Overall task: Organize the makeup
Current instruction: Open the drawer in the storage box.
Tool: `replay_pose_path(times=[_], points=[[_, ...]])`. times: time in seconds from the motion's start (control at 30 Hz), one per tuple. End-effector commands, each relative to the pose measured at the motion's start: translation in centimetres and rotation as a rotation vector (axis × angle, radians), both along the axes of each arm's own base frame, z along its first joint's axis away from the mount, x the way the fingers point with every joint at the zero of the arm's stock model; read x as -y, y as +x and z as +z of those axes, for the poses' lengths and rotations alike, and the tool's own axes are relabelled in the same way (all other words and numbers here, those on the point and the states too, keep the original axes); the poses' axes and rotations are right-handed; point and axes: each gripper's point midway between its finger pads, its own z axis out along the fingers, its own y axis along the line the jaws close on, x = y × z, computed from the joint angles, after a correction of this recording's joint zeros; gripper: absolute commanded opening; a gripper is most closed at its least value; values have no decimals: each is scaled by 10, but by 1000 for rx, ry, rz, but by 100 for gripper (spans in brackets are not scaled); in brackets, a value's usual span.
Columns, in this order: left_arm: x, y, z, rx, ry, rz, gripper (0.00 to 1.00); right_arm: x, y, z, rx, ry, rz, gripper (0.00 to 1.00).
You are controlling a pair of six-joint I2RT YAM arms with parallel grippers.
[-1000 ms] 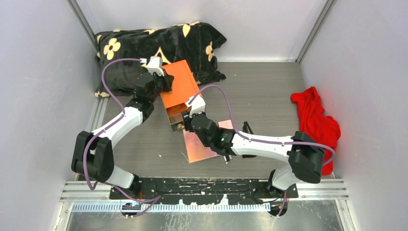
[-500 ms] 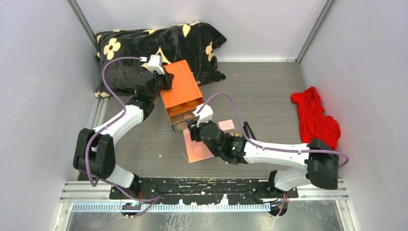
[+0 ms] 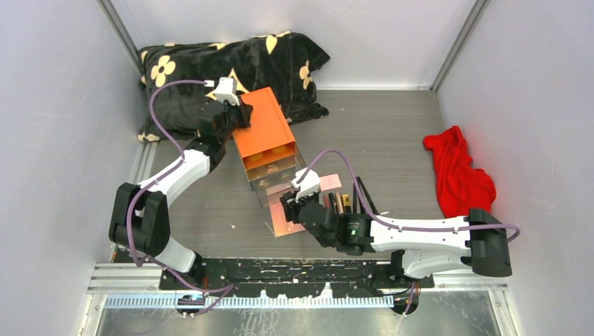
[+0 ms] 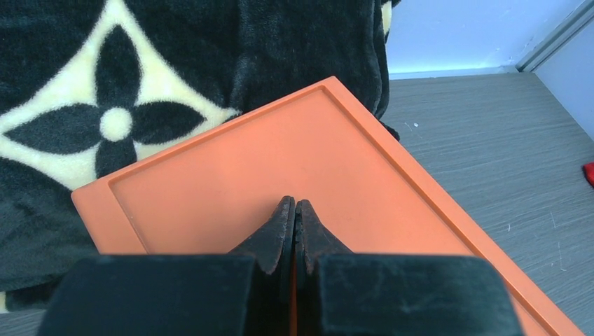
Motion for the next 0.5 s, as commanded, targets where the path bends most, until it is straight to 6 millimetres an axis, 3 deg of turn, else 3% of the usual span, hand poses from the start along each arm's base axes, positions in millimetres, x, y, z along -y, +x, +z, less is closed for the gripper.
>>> replay_pose_path(times=[0.0, 0.47], points=[[-24, -38, -132, -414, 175, 26, 0, 28, -14, -41, -49, -156, -13, 1], [-25, -37, -137, -425, 192, 24, 0, 32, -34, -43, -65, -151, 4, 1]])
